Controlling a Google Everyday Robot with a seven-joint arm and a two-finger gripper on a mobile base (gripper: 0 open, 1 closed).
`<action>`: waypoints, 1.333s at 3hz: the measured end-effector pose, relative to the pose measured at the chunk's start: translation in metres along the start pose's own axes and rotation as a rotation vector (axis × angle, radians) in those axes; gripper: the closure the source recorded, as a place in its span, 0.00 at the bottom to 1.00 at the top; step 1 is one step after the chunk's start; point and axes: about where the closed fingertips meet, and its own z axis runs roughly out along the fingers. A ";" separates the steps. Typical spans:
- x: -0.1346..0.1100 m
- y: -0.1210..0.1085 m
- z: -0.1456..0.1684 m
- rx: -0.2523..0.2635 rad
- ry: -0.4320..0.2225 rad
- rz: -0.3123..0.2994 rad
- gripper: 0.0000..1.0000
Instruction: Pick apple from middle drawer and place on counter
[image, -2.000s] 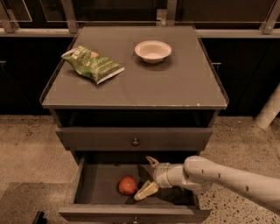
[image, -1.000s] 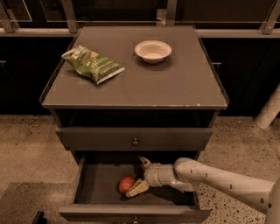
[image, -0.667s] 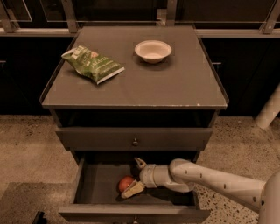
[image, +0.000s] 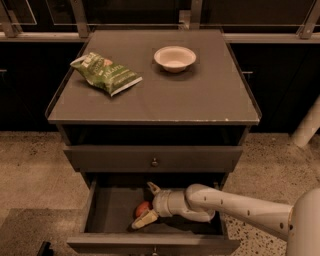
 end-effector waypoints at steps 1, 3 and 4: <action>0.008 0.003 0.007 0.000 0.025 -0.003 0.00; 0.024 0.003 0.007 0.002 0.077 -0.013 0.13; 0.024 0.003 0.007 0.002 0.077 -0.013 0.36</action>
Offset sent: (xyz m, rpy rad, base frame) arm -0.0060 -0.0156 -0.0377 -0.1346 0.0167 0.0060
